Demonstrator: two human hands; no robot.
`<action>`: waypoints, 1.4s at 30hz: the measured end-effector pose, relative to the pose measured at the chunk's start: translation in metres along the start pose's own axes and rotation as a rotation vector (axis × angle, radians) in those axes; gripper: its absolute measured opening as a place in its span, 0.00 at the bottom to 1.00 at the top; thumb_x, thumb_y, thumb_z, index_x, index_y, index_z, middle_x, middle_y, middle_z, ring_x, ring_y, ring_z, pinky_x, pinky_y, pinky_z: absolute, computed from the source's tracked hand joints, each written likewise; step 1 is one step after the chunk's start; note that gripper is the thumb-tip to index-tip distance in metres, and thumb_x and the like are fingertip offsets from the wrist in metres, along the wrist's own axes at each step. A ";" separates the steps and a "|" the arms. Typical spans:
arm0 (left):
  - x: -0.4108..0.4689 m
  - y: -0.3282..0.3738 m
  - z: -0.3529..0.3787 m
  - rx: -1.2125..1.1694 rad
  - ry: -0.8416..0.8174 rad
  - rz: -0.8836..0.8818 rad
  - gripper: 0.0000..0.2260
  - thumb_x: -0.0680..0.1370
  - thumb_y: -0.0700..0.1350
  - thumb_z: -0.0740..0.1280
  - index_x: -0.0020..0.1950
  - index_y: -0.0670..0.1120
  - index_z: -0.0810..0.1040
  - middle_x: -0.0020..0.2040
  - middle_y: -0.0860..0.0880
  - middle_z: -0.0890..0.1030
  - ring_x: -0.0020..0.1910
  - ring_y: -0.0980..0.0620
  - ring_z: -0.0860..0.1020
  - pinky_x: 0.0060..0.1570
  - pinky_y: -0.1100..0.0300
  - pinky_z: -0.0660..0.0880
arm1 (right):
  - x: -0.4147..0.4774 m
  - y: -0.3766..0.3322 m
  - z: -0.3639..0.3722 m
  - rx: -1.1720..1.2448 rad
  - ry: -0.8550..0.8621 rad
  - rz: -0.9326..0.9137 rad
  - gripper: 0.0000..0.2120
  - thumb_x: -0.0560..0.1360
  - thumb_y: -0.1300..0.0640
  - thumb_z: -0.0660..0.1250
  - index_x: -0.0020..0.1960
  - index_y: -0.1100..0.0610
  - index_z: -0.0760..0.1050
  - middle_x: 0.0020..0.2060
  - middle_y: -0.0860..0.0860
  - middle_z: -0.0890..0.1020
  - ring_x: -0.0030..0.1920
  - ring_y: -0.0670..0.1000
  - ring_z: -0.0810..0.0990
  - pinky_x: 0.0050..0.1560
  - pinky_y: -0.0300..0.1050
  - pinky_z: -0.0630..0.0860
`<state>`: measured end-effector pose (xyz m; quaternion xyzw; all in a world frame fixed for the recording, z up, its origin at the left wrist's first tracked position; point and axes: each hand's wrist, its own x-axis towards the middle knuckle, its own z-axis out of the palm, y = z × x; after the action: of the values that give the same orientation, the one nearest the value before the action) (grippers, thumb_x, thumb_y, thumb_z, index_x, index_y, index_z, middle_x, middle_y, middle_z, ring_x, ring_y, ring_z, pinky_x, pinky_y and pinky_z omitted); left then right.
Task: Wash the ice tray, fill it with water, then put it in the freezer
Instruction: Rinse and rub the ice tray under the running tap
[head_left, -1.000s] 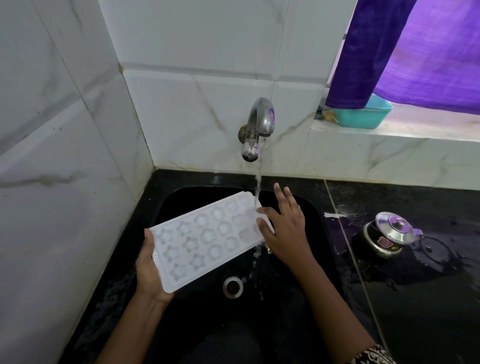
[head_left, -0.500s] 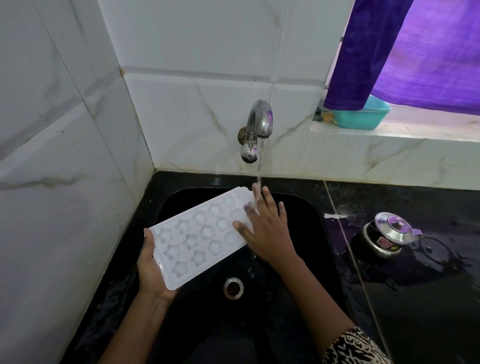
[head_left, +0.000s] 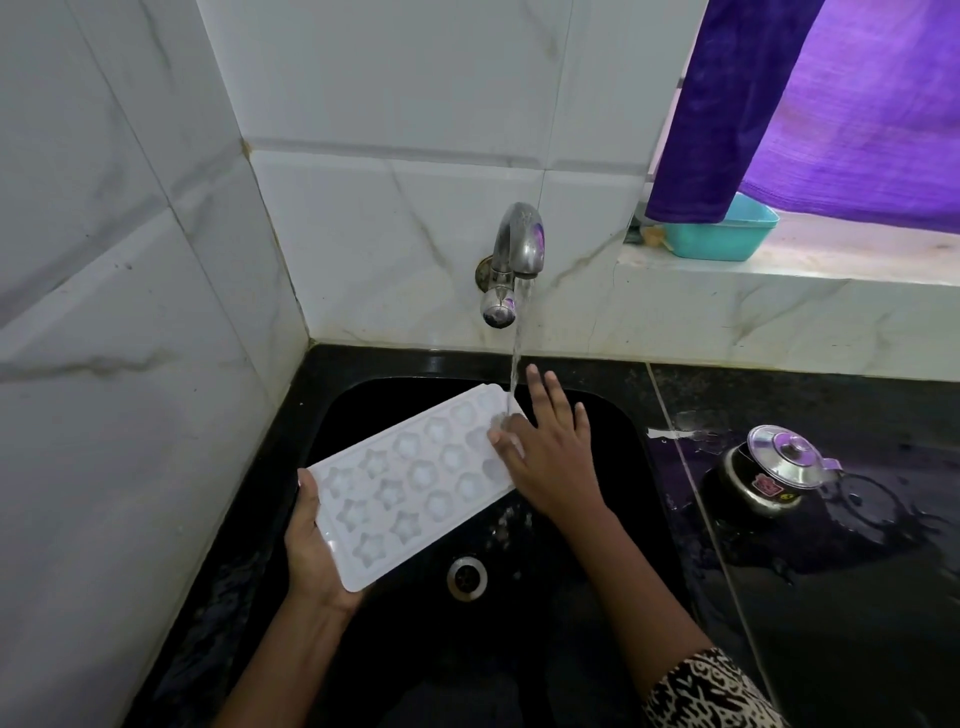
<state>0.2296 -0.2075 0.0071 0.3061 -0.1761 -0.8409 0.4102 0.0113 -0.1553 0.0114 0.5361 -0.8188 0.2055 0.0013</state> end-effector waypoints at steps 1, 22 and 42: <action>0.000 -0.001 0.000 -0.006 0.010 0.000 0.29 0.79 0.66 0.53 0.55 0.47 0.85 0.61 0.40 0.80 0.55 0.40 0.81 0.45 0.45 0.80 | 0.000 -0.004 0.002 -0.013 0.002 -0.017 0.31 0.73 0.34 0.42 0.59 0.48 0.75 0.77 0.49 0.48 0.76 0.48 0.40 0.72 0.59 0.44; -0.001 0.007 0.004 0.000 0.003 0.071 0.30 0.79 0.65 0.50 0.49 0.48 0.87 0.54 0.42 0.84 0.50 0.43 0.83 0.39 0.50 0.81 | 0.003 -0.006 -0.002 -0.026 -0.115 -0.081 0.37 0.70 0.33 0.37 0.67 0.48 0.70 0.77 0.49 0.46 0.76 0.48 0.38 0.73 0.57 0.42; 0.004 0.000 -0.006 -0.043 -0.031 0.011 0.29 0.77 0.66 0.54 0.55 0.46 0.84 0.61 0.40 0.80 0.55 0.40 0.81 0.45 0.45 0.80 | 0.008 0.001 -0.005 0.022 -0.087 -0.003 0.31 0.75 0.35 0.41 0.57 0.47 0.76 0.77 0.49 0.46 0.76 0.49 0.39 0.73 0.57 0.41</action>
<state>0.2318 -0.2108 0.0007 0.2829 -0.1660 -0.8468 0.4187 0.0063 -0.1605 0.0173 0.5456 -0.8150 0.1911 -0.0400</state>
